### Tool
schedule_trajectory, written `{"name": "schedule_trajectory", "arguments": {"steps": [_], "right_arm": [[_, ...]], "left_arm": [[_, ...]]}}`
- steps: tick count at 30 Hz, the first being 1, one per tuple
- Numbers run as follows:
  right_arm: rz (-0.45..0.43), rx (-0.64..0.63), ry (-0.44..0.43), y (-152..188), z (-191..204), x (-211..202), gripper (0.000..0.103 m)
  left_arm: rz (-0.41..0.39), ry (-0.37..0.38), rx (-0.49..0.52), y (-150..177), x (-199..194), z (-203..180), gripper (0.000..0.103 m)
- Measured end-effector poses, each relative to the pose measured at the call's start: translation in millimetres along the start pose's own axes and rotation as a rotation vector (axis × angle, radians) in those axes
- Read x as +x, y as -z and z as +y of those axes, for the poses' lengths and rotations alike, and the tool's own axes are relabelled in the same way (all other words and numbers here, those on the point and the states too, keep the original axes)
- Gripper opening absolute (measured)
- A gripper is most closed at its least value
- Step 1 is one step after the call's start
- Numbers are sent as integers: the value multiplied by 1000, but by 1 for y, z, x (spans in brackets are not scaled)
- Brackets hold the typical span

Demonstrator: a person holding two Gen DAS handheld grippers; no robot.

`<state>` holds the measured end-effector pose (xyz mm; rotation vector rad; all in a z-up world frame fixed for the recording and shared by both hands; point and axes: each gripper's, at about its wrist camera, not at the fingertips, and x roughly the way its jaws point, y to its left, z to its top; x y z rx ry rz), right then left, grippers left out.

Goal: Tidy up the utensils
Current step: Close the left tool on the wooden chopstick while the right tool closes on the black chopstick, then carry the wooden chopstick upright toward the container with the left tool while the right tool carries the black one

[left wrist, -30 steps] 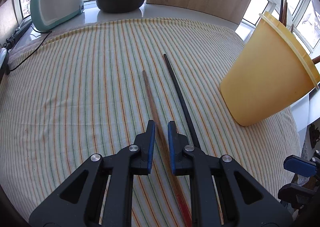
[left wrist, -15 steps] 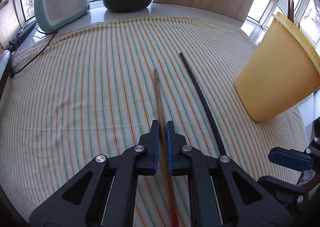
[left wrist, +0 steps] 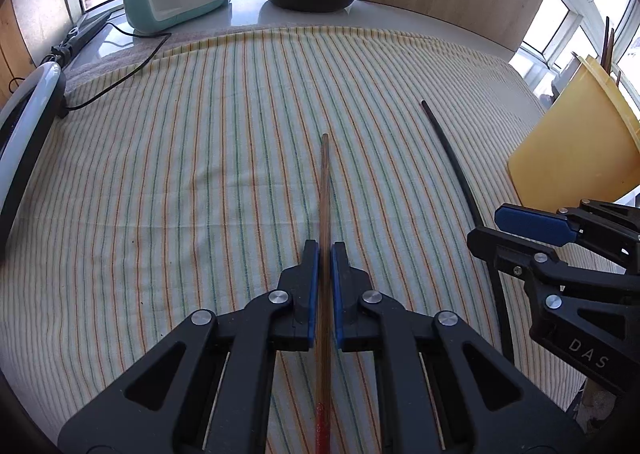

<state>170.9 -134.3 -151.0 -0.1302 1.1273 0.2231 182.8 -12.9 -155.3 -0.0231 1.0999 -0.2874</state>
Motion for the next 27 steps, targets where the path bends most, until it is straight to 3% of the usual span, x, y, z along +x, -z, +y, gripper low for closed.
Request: {"name": "schedule_trajectory", "arguments": {"steps": [7,17,20,27], "right_arm": [[29,26,27,-15,-12,13,29],[64,56,17,-25,-22,31,15],[64,64,-11,-27,-22,31,6],[42,57,-87,-24,-13,24,3]], "left_arm": [[11,12,13,-8,5,0,5],[15,83,-13,-12,6,11,5],[13,101,-39,-12,5,15,4],[-32,135,-93,-5,-9,23,4]]}}
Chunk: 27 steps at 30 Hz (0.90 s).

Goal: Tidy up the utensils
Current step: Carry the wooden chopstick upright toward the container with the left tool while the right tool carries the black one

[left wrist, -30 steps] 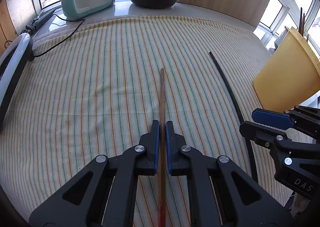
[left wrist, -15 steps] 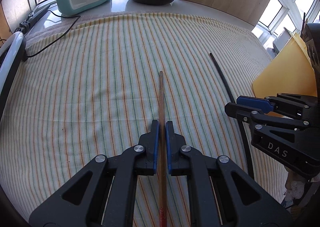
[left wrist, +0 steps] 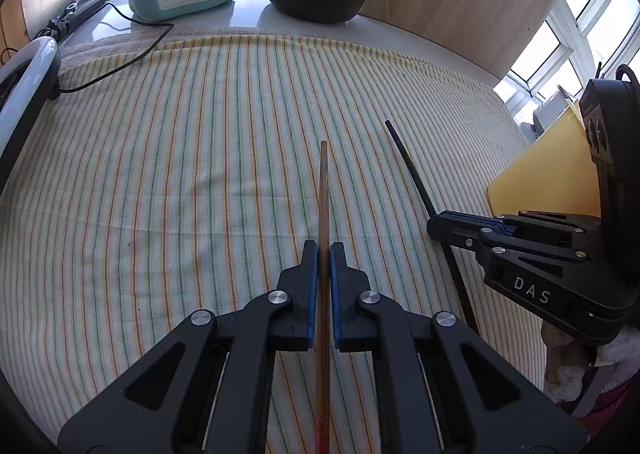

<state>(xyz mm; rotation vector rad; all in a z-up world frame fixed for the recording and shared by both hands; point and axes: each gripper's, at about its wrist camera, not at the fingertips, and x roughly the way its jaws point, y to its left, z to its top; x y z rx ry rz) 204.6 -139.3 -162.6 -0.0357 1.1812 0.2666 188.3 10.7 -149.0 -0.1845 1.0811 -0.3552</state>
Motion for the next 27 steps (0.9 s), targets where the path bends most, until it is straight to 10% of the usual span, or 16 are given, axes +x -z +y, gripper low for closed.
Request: {"name": "schedule_trajectory", "arguments": {"steps": [27], "right_arm": [[-329,-48,-177,70,0,-122,3]], "left_arm": [[-273,90,11,30,-111,-37,4]]}}
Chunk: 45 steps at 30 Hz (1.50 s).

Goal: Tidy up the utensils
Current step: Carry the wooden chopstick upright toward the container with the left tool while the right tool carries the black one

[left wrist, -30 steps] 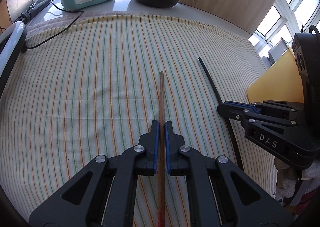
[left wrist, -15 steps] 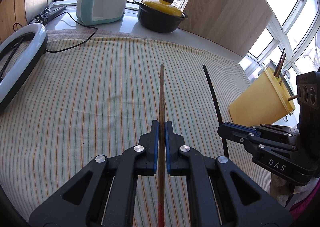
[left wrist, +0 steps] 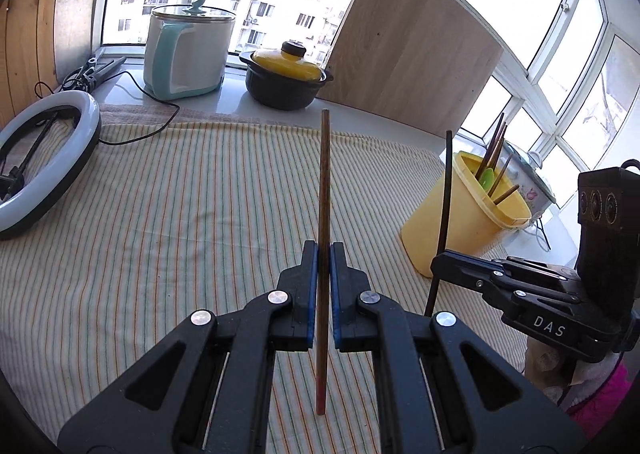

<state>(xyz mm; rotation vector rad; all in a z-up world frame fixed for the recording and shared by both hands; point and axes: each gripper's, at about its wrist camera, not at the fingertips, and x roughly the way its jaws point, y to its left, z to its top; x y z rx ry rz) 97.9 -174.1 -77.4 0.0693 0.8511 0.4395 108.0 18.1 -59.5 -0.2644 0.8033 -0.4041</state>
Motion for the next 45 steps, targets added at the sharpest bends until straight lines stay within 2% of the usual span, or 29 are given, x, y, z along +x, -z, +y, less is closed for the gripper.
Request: {"name": "schedule_trajectory", "arguments": {"steps": [14,34,39,45], "right_arm": [[-146,-74,9,-4,16,-51,3],[-321,-64,42,-60,-4,-120,3],[-363,-37,28,-73,-13,-134,3],[-426,-32,59,-83,-21,-152,3]], "left_arm": [[-96,61,69,-9,-41,-39,4],[-215,60,147,-57,-47,-68,4],[-244,56,176,-69,-47,-79,4],[-268,55,207,-79,-44,-92,4]]}}
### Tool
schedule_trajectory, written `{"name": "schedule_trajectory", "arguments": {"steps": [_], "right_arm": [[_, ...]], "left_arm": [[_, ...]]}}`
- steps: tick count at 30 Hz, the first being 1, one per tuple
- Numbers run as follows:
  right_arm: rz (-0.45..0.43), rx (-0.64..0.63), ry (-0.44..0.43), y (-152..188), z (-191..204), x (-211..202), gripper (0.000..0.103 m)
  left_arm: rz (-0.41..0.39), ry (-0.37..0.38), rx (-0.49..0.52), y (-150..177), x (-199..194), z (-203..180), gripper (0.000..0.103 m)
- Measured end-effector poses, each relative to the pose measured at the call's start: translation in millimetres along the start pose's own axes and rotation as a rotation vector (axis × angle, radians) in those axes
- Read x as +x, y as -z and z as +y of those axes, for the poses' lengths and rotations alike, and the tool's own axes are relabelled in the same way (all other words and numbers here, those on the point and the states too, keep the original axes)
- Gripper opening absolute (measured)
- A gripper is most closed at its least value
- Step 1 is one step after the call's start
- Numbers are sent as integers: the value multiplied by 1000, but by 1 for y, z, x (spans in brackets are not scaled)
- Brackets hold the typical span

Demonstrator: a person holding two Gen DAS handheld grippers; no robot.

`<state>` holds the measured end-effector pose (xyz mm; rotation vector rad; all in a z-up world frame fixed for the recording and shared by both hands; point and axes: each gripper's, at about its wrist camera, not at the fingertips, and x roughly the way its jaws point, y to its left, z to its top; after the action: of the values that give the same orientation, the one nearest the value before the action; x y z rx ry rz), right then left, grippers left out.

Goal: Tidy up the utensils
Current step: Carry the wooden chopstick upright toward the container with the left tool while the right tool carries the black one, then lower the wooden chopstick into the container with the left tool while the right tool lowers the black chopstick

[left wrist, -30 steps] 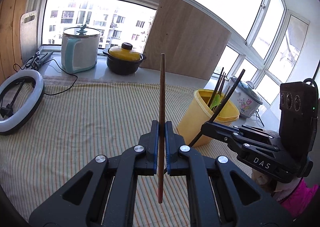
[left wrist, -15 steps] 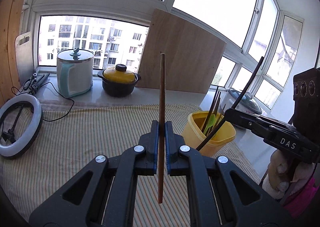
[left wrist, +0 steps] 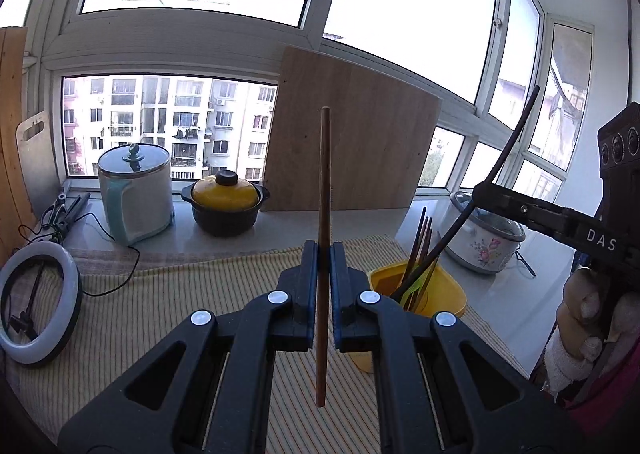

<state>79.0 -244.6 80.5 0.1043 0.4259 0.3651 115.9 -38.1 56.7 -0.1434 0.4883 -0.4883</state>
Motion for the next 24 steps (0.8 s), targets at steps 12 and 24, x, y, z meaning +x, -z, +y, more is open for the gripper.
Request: {"name": "schedule_trajectory", "arguments": {"steps": [12,24], "right_arm": [[-24,23,118,-1,-40,-30,3],[34,64,181,17,-75,-26,3]], "left_arm": [[-28,21,28,-20,30,-20,4],[-52,86,-17,-43,65,-36,4]]}}
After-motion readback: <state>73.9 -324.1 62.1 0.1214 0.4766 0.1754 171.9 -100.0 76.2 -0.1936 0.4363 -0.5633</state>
